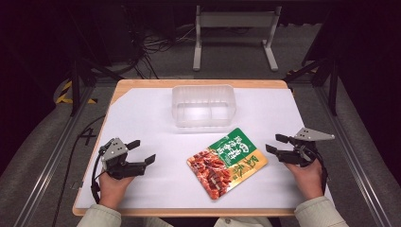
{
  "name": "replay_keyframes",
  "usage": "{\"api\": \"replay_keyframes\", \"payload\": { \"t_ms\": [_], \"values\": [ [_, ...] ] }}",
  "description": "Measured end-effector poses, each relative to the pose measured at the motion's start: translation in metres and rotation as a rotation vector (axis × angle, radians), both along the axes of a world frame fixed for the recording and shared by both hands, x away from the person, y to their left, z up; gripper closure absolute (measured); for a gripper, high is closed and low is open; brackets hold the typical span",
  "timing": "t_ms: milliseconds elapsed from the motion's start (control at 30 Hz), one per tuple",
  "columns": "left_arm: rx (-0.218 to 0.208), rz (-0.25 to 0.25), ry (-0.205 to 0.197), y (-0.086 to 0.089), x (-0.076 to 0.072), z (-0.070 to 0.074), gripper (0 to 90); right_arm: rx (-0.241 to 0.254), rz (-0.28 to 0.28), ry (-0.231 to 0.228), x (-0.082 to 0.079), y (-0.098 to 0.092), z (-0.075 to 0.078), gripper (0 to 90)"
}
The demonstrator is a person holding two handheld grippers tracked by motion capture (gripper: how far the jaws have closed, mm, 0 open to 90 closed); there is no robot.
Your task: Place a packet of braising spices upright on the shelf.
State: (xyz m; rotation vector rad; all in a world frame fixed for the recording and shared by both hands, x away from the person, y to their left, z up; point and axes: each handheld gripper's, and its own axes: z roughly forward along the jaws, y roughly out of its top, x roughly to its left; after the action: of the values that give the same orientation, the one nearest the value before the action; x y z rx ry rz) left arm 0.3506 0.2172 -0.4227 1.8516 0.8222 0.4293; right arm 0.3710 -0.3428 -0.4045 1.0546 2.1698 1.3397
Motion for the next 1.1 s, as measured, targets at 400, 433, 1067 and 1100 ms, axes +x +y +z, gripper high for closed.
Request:
{"api": "replay_keyframes", "payload": {
  "t_ms": [400,433,1067,1100],
  "values": [
    [0.002,-0.007,-0.007,0.000,0.000,0.000,16.8,0.078,0.157,0.016,0.003,0.012,0.000,9.0],
    [0.004,-0.009,-0.006,0.000,0.001,0.000,16.8,0.076,0.166,0.016,0.002,0.014,0.001,8.1],
    [0.001,-0.015,0.000,-0.001,0.002,-0.001,15.7,0.000,0.202,0.105,0.007,0.030,-0.008,0.0],
    [-0.003,-0.015,0.003,-0.001,0.002,-0.002,15.5,-0.005,0.199,0.116,0.008,0.031,-0.010,0.0]
  ]
}}
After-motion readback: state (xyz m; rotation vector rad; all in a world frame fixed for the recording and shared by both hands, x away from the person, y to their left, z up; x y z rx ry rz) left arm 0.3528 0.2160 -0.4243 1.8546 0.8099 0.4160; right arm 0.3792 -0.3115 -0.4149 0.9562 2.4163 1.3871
